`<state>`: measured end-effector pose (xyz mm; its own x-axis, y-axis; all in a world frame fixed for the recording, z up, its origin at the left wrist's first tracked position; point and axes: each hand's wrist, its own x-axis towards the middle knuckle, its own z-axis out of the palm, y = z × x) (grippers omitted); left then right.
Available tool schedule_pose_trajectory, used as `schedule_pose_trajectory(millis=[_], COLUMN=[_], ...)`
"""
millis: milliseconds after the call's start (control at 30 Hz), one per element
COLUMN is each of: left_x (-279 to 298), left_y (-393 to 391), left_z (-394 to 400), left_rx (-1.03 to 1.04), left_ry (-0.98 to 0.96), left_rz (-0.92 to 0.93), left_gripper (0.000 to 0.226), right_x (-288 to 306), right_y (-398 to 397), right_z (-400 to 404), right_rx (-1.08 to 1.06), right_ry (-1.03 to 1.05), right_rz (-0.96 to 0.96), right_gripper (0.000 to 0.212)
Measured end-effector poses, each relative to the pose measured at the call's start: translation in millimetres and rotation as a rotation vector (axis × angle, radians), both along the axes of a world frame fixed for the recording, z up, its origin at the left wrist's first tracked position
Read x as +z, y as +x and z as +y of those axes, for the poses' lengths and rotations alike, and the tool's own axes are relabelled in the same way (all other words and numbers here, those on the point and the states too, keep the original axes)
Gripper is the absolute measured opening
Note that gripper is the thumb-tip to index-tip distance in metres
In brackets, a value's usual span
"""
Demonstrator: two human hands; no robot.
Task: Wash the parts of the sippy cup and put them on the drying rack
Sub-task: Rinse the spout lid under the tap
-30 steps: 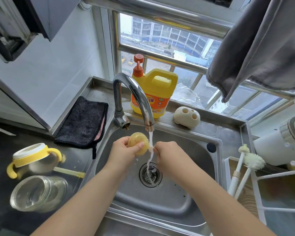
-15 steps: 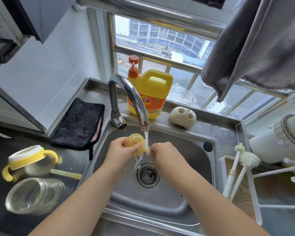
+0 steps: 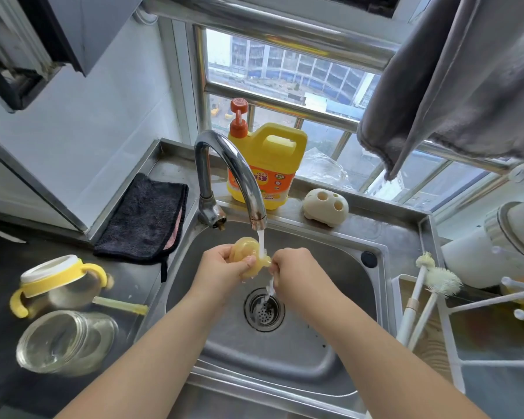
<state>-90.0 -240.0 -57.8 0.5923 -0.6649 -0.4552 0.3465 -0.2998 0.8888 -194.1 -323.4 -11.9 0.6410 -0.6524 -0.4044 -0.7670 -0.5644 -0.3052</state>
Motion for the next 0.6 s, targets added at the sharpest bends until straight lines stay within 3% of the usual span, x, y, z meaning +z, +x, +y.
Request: schedule_pose_trajectory(millis=[433, 600], left_x=[-5.0, -7.3], left_y=[6.0, 2.1], left_z=[4.0, 3.9], left_rx=[-0.001, 0.030], left_ry=[0.066, 0.083], left_rz=[-0.002, 0.103], left_gripper=[0.011, 0.002], right_x=[-4.5, -7.0], right_y=[-7.7, -20.0], right_z=[9.7, 11.4], right_rx=[0.015, -0.108], right_ry=[0.010, 0.068], right_rz=[-0.042, -0.220], right_gripper=[0.017, 0.022])
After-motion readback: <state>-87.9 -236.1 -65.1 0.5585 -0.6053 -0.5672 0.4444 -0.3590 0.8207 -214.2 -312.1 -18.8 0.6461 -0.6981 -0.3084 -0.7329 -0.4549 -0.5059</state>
